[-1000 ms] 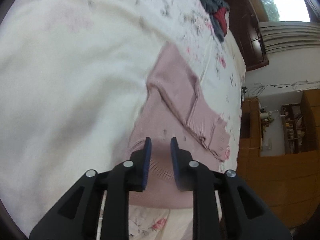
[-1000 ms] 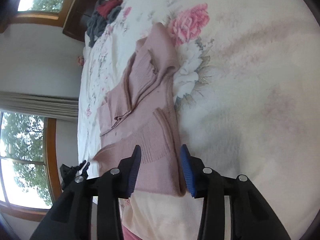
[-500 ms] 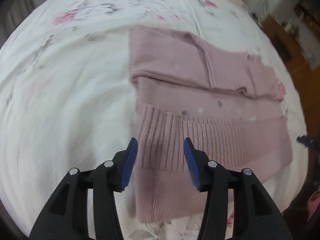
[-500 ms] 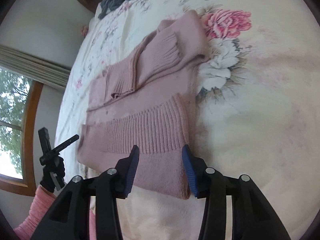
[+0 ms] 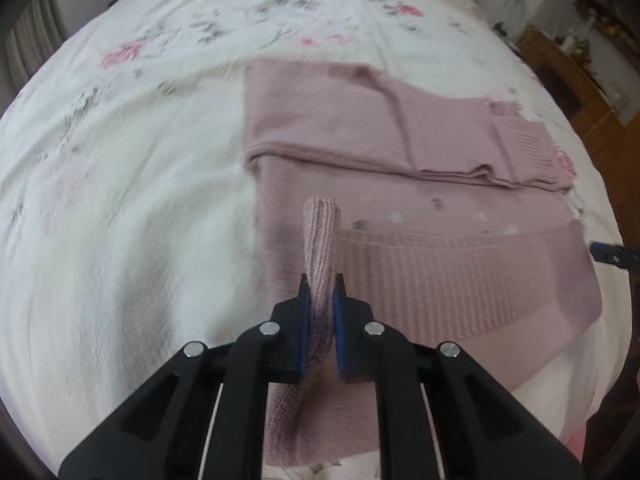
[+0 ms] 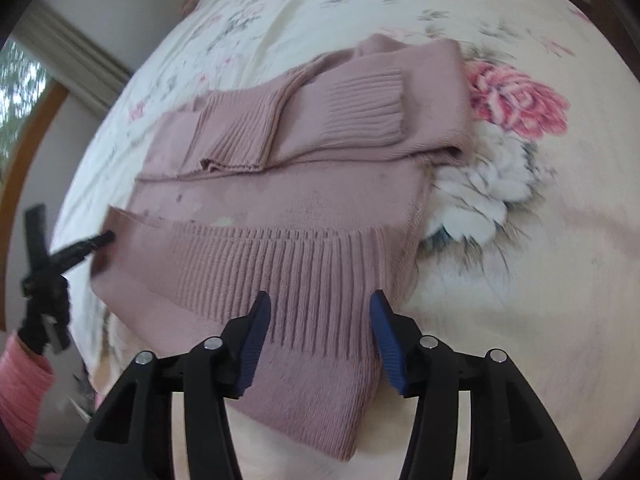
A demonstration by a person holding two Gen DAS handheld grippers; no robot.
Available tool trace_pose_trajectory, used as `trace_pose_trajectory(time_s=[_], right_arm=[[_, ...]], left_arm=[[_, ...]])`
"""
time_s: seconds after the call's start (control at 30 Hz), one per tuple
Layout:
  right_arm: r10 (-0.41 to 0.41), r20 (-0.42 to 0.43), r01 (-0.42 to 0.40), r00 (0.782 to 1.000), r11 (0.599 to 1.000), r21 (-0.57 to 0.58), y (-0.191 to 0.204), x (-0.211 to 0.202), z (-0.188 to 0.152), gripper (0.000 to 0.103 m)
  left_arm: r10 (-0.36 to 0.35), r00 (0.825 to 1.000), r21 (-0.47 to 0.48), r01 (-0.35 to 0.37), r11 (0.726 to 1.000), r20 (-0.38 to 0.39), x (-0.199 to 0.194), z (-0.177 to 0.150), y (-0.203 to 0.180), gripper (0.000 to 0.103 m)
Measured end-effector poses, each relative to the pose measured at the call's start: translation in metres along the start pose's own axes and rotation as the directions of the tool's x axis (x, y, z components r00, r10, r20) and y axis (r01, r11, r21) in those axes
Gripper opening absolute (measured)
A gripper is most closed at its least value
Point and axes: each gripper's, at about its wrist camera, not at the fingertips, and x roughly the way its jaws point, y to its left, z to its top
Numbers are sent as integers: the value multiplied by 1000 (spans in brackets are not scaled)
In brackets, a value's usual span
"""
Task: Fold small clothes
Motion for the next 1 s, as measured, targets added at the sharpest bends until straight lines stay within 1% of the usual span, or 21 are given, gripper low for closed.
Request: trace_pose_trajectory(time_s=[0.07,0.13,0.17,0.2,0.23,0.3,0.33,0.37,0.43,0.5,0.6,0.63,0.67,0.7,0.73,0.77,0.8,0.87,0.93,1.0], right_arm=[[-31,-13,31,999,999,-21,2,8,4,52],[-62,-22,62,998,998,-28,2,16,8,52],[-70,-25,69,997,997,-28,1,18,9,52],[-76,-28,76,997,997,-26,0,21,10,52],[-86,-29,85,996,996,-23,1,22,11,51],[-80,-13,80,997,997,-19,1,17,11,51],[-73,-1,73,997,997,-14,1,13,10,52],[-70,8,70,998,997,-10,1,12,10,52],[-85,24,85,996,996,10,-4,6,8,54],[-100,23,100,995,995,22,-10,5,8,54],[-107,-4,107,994,994,21,-15,13,10,53],[-103,-23,104,994,995,12,-14,20,11,49],[-100,-36,101,994,995,8,-13,23,12,41],[-117,-50,117,992,993,3,-11,29,12,38],[-129,-47,129,991,992,-6,-9,29,12,33],[-136,-37,135,990,991,-18,-6,28,11,15],[-115,-29,114,993,993,-25,-3,25,10,11],[-101,-4,101,995,994,-32,2,16,6,10],[-97,29,99,995,993,-68,10,2,0,10],[-53,55,57,997,996,-70,13,-13,-9,10]], left_arm=[[-19,1000,12,19,1000,-7,1,-1,-3,8],[4,1000,17,-4,1000,-26,11,1,-2,9],[11,999,16,-11,1000,-43,17,1,1,10],[12,998,6,-12,1000,-62,25,3,1,14],[23,997,0,-23,1000,-69,29,4,4,14],[29,997,-2,-29,1000,-74,33,7,4,14],[32,997,-2,-32,999,-76,35,8,5,19],[33,996,-3,-33,999,-80,37,10,6,21],[24,996,-9,-24,1000,-88,40,11,7,22],[19,996,-14,-20,1000,-91,44,13,8,23],[24,996,-29,-26,999,-91,47,15,7,22],[26,996,-34,-29,999,-91,48,15,7,22],[27,995,-42,-31,999,-91,49,16,6,22],[29,995,-45,-33,998,-91,49,15,6,20],[27,996,-47,-31,998,-88,48,15,5,12],[20,996,-48,-24,999,-84,46,14,5,10],[19,997,-45,-23,999,-77,43,14,3,9],[4,998,-34,-6,999,-59,33,12,0,8],[-26,999,-29,25,999,-32,19,8,-5,8],[-56,998,-18,56,998,3,4,3,-8,8]])
